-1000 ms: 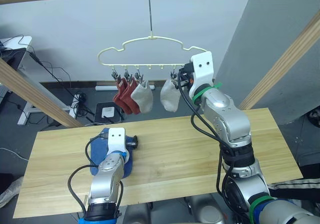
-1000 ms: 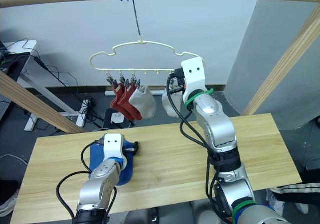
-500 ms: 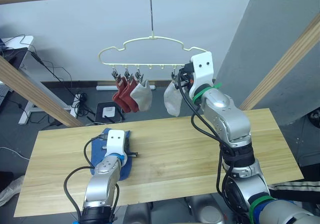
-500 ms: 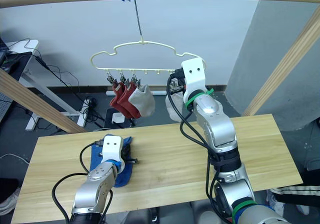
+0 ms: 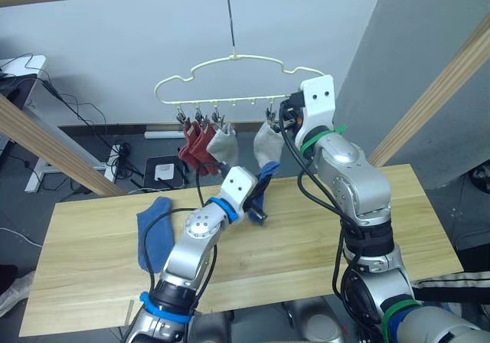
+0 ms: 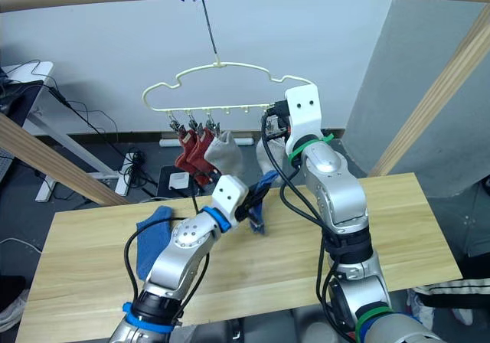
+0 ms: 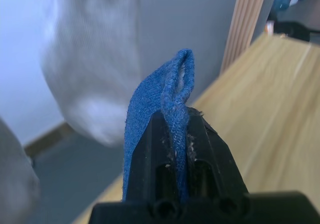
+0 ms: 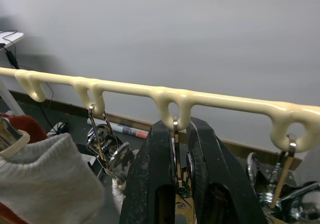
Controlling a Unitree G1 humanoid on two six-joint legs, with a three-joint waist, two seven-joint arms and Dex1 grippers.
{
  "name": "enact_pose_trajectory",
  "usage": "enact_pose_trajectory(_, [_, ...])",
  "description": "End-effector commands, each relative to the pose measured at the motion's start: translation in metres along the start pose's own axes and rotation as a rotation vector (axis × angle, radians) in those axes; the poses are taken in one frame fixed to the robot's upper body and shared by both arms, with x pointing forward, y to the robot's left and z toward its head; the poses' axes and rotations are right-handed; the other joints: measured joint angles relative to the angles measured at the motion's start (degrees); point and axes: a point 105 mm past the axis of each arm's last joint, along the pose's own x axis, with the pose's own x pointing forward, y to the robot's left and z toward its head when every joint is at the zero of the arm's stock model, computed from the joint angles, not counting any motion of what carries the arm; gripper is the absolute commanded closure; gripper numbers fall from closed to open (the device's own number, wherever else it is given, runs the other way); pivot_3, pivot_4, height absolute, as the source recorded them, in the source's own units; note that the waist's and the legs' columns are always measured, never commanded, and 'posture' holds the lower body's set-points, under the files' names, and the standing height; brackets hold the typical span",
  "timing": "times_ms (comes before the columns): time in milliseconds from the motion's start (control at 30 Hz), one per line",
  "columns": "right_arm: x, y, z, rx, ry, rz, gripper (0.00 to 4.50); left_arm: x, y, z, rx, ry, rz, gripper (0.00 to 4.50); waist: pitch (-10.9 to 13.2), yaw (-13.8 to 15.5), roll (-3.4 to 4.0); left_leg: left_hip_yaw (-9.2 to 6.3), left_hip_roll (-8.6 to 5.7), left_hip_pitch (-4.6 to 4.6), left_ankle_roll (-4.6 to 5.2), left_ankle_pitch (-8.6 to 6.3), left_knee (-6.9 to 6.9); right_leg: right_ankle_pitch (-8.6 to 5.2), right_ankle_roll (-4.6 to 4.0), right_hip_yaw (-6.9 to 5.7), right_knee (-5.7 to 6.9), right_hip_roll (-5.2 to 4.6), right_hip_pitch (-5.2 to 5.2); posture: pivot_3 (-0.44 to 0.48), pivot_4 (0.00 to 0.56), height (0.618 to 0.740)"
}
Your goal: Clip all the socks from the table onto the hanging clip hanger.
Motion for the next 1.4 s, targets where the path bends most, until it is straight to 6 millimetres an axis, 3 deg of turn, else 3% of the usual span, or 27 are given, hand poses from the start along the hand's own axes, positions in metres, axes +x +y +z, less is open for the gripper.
enact_pose_trajectory(33, [-0.005, 0.000, 0.019, 0.011, -0.064, -0.001, 4.42, 0.008, -0.005, 0.014, -0.002, -0.059, 0.012, 4.50, 0.00, 0.01, 0.00, -0.01, -0.01, -0.01, 0.00, 0.00, 0.00, 0.00, 0.00, -0.01, 0.00, 0.00, 0.00, -0.243, 0.240, 0.740])
enact_pose_trajectory(233, [-0.006, 0.002, 0.018, 0.020, -0.055, 0.003, 4.42, 0.027, -0.005, 0.033, -0.012, -0.122, 0.068, 4.50, 0.00, 0.02, 0.00, -0.02, -0.02, -0.02, 0.00, 0.00, 0.02, 0.00, 0.00, -0.02, 0.00, 0.00, 0.00, -0.245, 0.242, 0.740])
enact_pose_trajectory(533, [-0.006, 0.002, 0.017, 0.023, -0.047, 0.001, 4.42, 0.038, -0.004, 0.049, -0.085, -0.185, 0.131, 4.50, 0.00, 0.00, -0.01, -0.02, -0.03, -0.05, 0.00, 0.00, 0.02, 0.00, 0.01, -0.02, -0.04, 0.01, 0.00, -0.251, 0.244, 0.740])
enact_pose_trajectory(1167, [-0.006, 0.001, 0.014, 0.028, -0.032, -0.004, 4.42, 0.042, -0.002, 0.058, -0.180, -0.211, 0.167, 4.50, 0.00, 0.02, -0.01, -0.03, -0.04, -0.08, 0.00, 0.00, 0.02, 0.00, 0.01, -0.03, -0.09, 0.03, 0.00, -0.248, 0.243, 0.740])
enact_pose_trajectory(1400, [-0.006, 0.001, 0.015, 0.028, -0.041, -0.008, 4.42, 0.041, -0.006, 0.049, -0.241, -0.171, 0.152, 4.50, 0.00, 0.01, -0.01, -0.04, -0.04, -0.11, 0.00, 0.00, 0.02, 0.00, 0.01, -0.04, -0.14, 0.04, 0.00, -0.248, 0.235, 0.740])
